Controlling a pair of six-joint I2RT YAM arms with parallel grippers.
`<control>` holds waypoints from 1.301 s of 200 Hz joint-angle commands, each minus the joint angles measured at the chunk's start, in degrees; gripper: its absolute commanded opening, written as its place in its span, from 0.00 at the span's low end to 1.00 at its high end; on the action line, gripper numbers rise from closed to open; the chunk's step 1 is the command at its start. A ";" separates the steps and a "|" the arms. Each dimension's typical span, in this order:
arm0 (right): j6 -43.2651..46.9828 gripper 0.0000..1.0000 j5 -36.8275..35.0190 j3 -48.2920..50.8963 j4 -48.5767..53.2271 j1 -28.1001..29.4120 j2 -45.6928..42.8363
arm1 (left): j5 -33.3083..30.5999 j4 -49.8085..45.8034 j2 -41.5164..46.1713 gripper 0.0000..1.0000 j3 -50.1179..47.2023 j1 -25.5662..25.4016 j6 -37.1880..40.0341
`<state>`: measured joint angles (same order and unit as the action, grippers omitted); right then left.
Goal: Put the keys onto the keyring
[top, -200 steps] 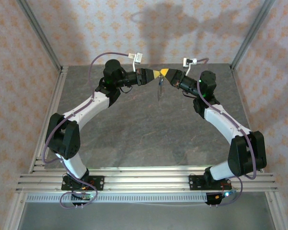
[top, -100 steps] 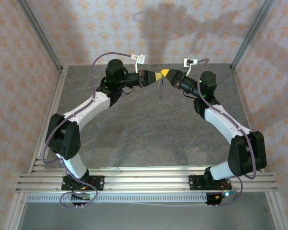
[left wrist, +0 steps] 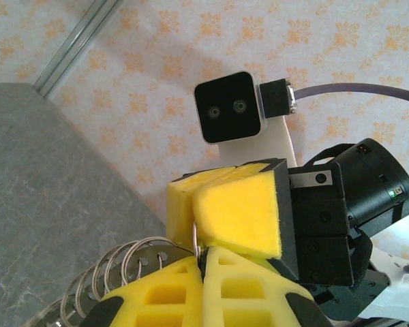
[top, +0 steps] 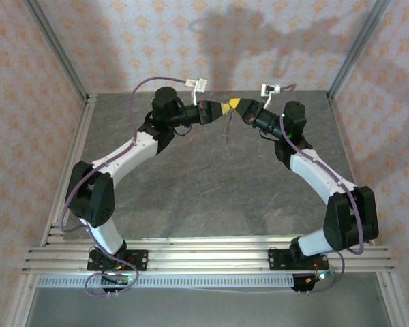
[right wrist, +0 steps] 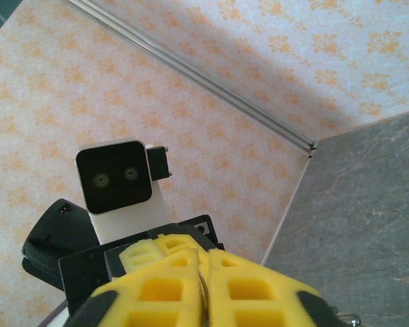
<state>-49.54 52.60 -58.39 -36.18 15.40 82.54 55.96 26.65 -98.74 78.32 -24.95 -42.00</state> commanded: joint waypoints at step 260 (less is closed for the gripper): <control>-3.53 0.37 -1.73 3.55 -9.60 1.22 -1.16 | -3.85 10.40 3.74 0.00 -2.12 0.70 -4.08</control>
<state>-52.95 49.10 -53.04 -41.67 15.99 80.95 52.38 32.86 -97.60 76.20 -24.60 -45.23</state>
